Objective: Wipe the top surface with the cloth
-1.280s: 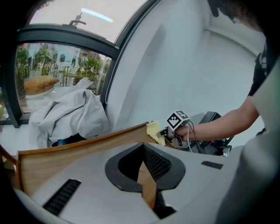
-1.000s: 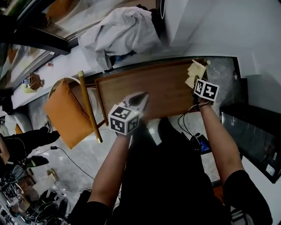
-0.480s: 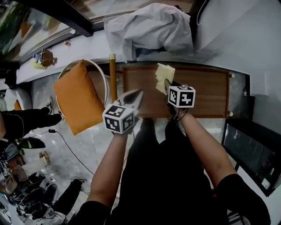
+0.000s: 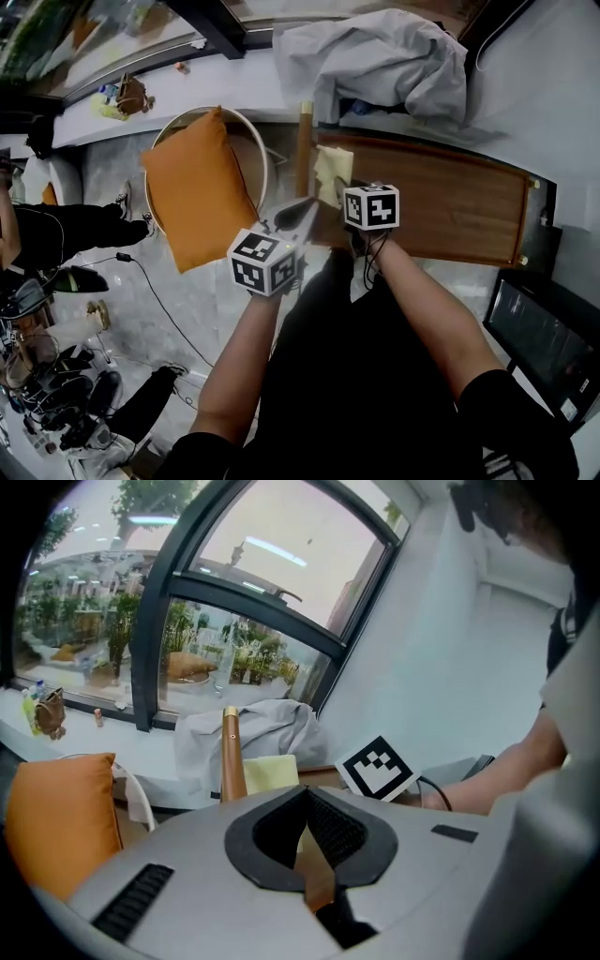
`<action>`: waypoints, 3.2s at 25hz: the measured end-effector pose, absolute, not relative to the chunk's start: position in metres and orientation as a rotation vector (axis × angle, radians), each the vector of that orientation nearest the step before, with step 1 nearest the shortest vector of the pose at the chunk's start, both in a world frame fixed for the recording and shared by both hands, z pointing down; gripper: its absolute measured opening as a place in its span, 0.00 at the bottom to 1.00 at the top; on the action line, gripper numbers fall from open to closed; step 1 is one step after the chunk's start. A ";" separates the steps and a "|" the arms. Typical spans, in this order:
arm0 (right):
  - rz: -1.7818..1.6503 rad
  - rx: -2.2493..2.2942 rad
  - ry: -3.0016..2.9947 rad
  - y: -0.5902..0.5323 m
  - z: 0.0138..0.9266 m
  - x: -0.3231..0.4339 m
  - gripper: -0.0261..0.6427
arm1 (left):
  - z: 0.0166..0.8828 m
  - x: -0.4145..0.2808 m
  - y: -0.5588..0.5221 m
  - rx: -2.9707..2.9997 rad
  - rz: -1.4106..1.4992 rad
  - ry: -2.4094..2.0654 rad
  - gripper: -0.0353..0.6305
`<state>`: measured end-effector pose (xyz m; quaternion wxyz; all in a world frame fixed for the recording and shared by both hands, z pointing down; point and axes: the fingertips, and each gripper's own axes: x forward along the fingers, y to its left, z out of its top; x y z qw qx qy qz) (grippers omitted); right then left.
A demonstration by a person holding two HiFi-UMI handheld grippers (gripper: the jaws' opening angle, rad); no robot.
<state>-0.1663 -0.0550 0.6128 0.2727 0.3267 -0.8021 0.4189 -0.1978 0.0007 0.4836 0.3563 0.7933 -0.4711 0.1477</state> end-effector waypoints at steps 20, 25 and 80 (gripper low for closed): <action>1.076 0.888 -1.963 -0.045 0.663 -0.129 0.09 | 0.487 -0.171 0.012 2.094 0.398 -1.087 0.07; 1.074 0.927 -1.929 -0.048 0.668 -0.089 0.09 | 0.490 -0.149 0.007 2.099 0.416 -1.063 0.07; 1.019 1.563 -1.523 -0.075 0.649 0.388 0.09 | 0.504 0.114 -0.012 2.229 0.458 -0.773 0.07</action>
